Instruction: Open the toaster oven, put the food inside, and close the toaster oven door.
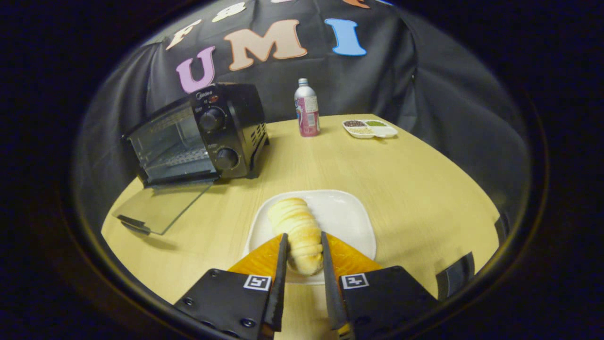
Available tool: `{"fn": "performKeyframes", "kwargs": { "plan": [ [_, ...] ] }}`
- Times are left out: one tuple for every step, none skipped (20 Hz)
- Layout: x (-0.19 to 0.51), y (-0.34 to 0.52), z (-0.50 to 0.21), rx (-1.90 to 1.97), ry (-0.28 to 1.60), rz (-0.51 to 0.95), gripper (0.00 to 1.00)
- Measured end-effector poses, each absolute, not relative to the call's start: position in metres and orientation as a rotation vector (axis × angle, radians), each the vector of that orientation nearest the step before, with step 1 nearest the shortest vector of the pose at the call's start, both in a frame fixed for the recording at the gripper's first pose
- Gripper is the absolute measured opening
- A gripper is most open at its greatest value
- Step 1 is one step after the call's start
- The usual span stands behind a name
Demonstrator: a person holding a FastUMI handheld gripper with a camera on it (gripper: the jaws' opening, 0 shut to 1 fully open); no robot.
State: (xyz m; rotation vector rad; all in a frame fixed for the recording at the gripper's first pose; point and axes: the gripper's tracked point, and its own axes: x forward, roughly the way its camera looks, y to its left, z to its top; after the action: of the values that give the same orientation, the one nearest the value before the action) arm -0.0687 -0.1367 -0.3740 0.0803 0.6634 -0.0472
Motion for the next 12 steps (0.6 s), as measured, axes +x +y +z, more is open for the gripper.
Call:
{"fn": "performKeyframes", "kwargs": {
  "plan": [
    [-0.071, -0.132, -0.369, 0.108, 0.653, -0.047, 0.40],
    [-0.074, -0.123, -0.362, 0.137, 0.642, -0.038, 0.40],
    [-0.078, -0.112, -0.355, 0.167, 0.633, -0.025, 0.40],
    [-0.081, -0.097, -0.348, 0.196, 0.624, -0.002, 0.39],
    [-0.085, -0.081, -0.340, 0.223, 0.614, 0.027, 0.39],
    [-0.086, -0.064, -0.333, 0.242, 0.602, 0.058, 0.39],
    [-0.088, -0.046, -0.325, 0.249, 0.589, 0.093, 0.39],
    [-0.087, -0.028, -0.317, 0.246, 0.577, 0.131, 0.40],
    [-0.084, -0.010, -0.311, 0.234, 0.568, 0.172, 0.39],
    [-0.081, 0.007, -0.307, 0.220, 0.561, 0.204, 0.39],
    [-0.077, 0.022, -0.305, 0.206, 0.557, 0.227, 0.39],
    [-0.070, 0.035, -0.303, 0.200, 0.553, 0.238, 0.39]
  ]
}}
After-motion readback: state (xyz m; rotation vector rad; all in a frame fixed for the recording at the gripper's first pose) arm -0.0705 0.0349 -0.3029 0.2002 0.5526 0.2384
